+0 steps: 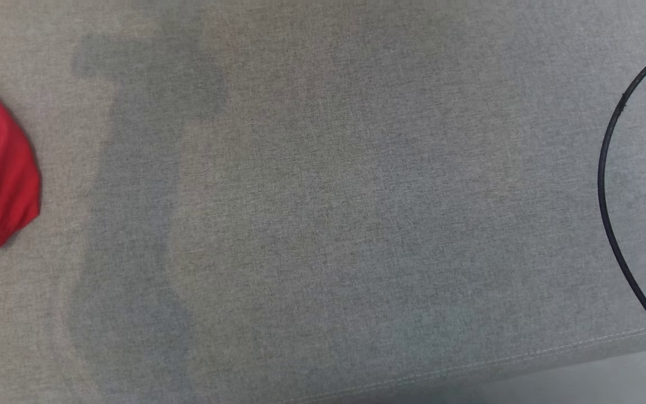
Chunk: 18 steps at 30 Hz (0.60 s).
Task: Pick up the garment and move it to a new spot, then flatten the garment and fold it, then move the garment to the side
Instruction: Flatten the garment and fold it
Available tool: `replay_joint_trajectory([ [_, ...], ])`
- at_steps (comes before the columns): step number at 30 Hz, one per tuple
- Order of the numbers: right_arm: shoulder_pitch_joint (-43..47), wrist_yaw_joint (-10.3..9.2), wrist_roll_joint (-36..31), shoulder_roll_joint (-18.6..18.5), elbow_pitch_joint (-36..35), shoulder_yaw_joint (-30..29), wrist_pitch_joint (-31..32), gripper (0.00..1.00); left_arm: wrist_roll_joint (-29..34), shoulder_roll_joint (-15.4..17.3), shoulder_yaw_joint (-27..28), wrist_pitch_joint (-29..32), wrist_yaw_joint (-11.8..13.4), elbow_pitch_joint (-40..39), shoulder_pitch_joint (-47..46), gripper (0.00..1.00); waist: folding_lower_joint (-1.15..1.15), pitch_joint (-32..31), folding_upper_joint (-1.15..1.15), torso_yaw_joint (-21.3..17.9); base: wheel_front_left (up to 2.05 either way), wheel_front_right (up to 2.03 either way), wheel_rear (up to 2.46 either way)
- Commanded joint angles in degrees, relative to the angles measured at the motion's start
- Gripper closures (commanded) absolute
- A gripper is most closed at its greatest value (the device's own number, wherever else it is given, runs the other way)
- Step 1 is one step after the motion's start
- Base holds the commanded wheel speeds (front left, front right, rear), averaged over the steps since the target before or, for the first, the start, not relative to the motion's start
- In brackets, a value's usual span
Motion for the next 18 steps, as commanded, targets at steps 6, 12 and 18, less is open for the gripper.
replay_joint_trajectory([
  [6, 7.73, 0.02, 4.49, 0.03, -1.56, 2.80, -1.16, 1.00, -5.03, 1.33, -2.90, -2.32, -0.13, 0.23, 6.88, 1.00, -0.01, 0.67, 0.00, -1.35, 0.00, 0.00, 0.00],
  [12, 26.36, 0.02, 6.62, -2.02, -11.33, 3.25, -1.22, 1.00, -6.67, 2.38, 2.05, -2.72, -0.13, -5.67, 22.41, 1.00, -0.01, -3.97, 0.00, -2.13, 0.00, 0.00, 0.00],
  [18, 48.61, 0.02, 8.02, -3.03, -22.00, -0.14, -1.23, 1.00, -2.52, 0.59, 11.91, -2.69, 1.54, -15.66, 45.21, 1.00, -0.01, -8.89, 0.00, -2.92, 0.00, 0.00, 0.00],
])
